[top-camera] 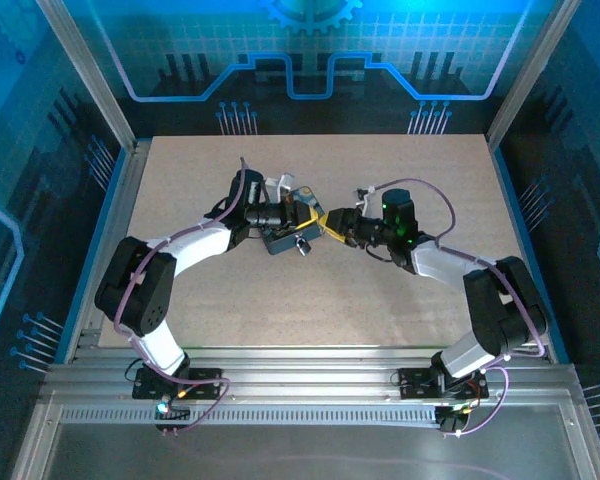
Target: Unlock the padlock with the key
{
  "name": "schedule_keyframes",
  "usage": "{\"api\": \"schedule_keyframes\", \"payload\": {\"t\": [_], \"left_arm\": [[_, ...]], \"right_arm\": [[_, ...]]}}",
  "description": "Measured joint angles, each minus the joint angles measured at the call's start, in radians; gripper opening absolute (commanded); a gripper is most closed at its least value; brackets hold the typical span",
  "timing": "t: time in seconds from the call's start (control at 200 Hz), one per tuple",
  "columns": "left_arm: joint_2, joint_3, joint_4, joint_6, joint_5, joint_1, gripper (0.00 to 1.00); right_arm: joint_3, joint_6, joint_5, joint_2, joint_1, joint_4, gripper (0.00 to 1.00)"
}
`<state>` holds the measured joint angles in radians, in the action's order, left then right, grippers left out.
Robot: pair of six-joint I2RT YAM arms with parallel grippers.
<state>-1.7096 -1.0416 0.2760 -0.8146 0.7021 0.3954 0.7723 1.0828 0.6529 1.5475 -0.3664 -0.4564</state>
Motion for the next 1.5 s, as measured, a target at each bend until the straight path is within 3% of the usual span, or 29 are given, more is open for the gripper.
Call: {"api": "schedule_keyframes", "payload": {"t": [0.71, 1.085, 1.361, 1.431, 1.501], "left_arm": [[-0.002, 0.025, 0.074, -0.052, -0.01, -0.001, 0.0], [-0.003, 0.035, 0.119, -0.078, -0.017, -0.006, 0.0], [-0.003, 0.056, 0.143, -0.086, -0.017, -0.005, 0.0], [-0.003, 0.062, 0.152, -0.093, -0.015, -0.005, 0.22], [-0.004, 0.066, 0.155, -0.099, -0.014, -0.008, 0.32]], "right_arm": [[-0.01, 0.116, 0.002, 0.055, -0.013, -0.158, 0.2], [-0.034, 0.175, 0.001, 0.065, -0.013, -0.246, 0.0], [-0.081, 0.212, -0.01, 0.065, -0.013, -0.323, 0.0], [-0.084, 0.211, -0.01, 0.065, -0.013, -0.326, 0.0], [-0.084, 0.19, -0.006, 0.06, -0.013, -0.309, 0.0]]}}
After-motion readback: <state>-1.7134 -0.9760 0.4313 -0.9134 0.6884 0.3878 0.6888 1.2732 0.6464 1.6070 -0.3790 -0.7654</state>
